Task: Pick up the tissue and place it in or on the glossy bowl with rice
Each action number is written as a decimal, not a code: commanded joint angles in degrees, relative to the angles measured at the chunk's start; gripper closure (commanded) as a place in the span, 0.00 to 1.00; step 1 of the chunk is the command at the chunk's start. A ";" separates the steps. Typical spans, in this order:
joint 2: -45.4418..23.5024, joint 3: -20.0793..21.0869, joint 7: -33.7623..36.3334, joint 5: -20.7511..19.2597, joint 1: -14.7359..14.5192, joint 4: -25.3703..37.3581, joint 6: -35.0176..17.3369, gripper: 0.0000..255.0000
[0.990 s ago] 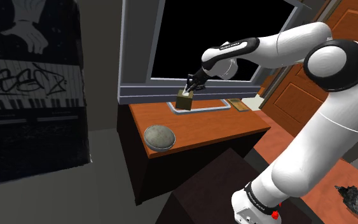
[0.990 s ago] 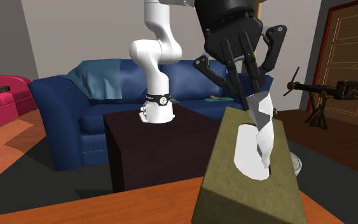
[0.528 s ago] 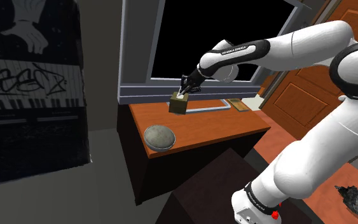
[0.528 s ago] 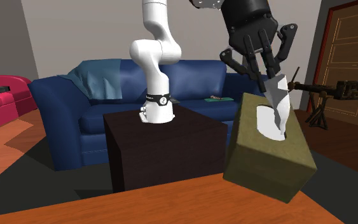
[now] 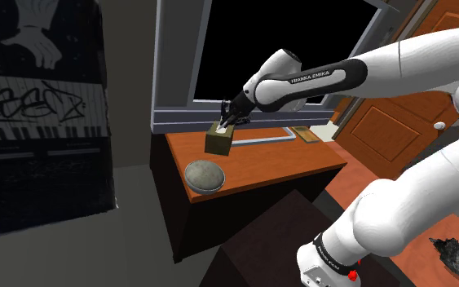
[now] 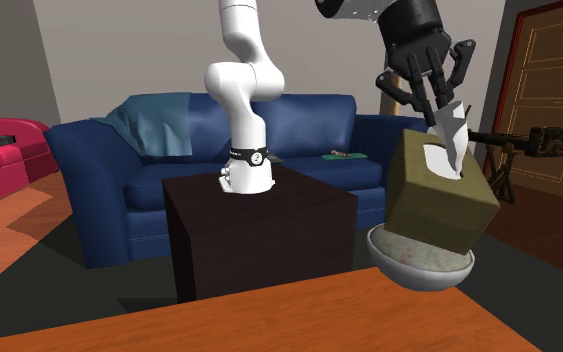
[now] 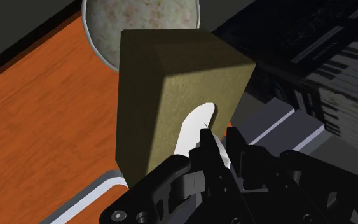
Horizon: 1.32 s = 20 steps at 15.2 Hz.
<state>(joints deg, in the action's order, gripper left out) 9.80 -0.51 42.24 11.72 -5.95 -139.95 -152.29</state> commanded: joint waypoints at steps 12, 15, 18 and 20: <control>2.44 9.21 15.58 -5.10 -2.13 -4.29 -2.98 1.00; 0.79 9.31 15.52 -5.09 -2.14 -5.27 -5.61 1.00; -1.00 9.42 15.48 -5.12 -2.14 -6.12 -8.25 1.00; -2.28 9.49 15.46 -5.17 -2.14 -6.63 -10.02 1.00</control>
<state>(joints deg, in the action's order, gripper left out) 8.15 8.80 57.43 6.72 -8.09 -146.38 -161.42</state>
